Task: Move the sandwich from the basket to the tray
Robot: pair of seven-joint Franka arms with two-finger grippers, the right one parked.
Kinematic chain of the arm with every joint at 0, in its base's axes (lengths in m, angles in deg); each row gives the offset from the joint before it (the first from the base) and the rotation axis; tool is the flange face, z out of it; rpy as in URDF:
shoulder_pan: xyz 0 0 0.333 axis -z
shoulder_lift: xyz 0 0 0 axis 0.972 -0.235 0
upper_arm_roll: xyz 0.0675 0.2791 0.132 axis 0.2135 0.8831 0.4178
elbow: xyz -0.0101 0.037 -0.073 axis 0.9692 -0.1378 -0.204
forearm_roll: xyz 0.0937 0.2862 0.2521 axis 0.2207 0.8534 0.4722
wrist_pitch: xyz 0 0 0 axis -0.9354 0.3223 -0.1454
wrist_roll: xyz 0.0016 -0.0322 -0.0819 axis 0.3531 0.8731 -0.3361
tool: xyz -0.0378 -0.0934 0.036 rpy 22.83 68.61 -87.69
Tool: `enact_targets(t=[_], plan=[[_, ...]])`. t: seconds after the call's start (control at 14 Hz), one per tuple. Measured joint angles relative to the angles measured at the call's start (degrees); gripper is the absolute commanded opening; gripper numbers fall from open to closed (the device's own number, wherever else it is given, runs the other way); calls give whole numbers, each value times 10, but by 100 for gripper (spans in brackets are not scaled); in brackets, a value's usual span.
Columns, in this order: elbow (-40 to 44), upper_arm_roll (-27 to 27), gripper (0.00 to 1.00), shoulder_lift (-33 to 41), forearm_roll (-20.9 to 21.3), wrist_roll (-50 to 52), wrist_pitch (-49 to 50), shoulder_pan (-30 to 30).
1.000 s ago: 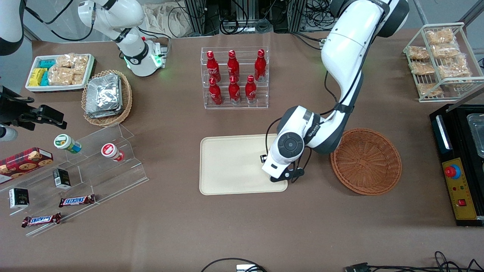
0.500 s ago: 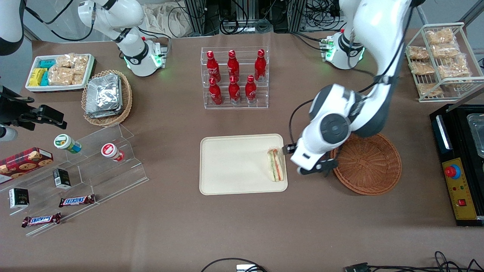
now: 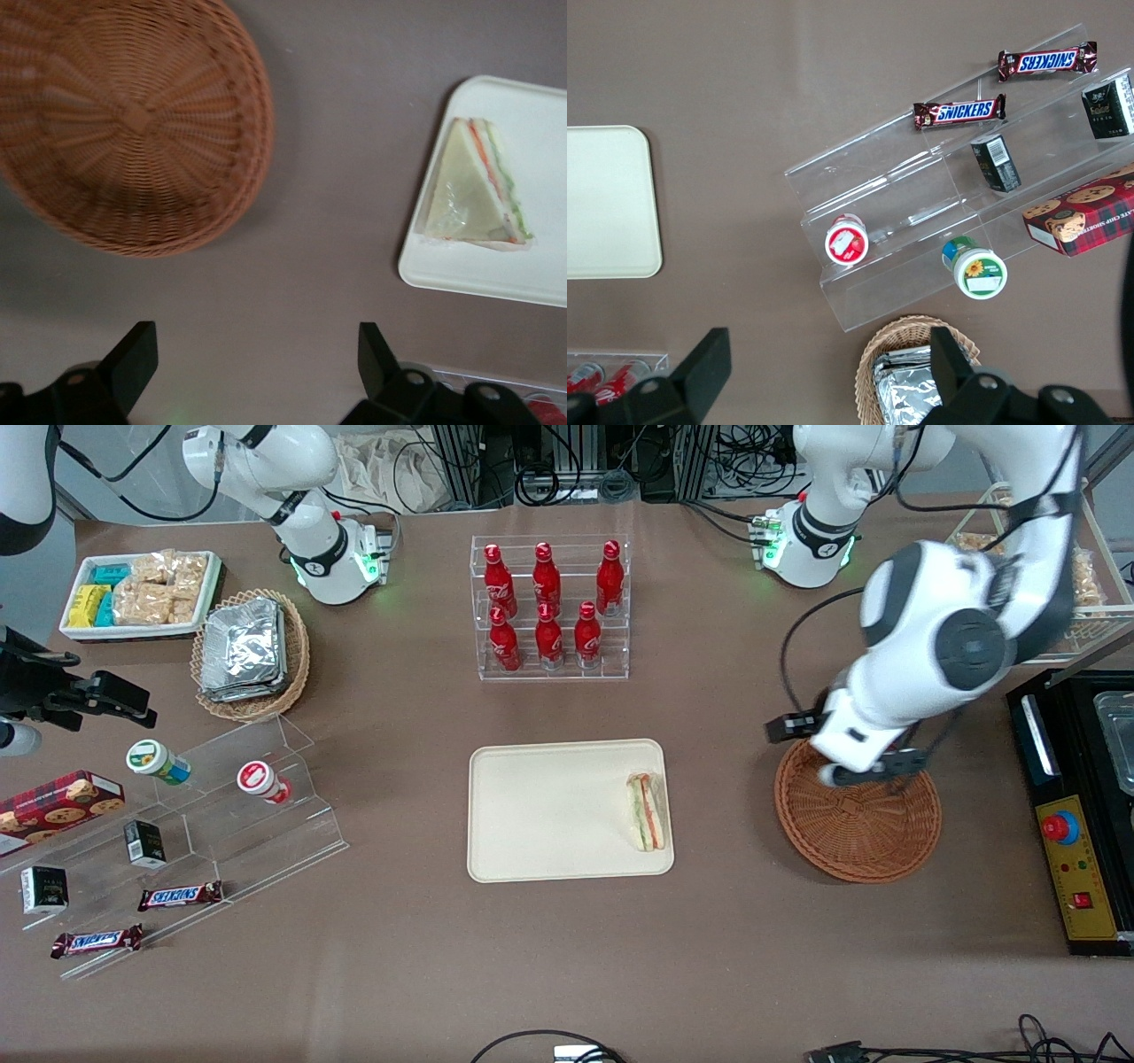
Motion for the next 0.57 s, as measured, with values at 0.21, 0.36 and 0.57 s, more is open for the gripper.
enact_targets(t=[0.21,0.36,0.57], plan=[[90,2,100,-2,0,-31,91,-65],[119,2,100,-7,7,-93,109,-103],[125,2,100,-22,54,-133,158,-132]])
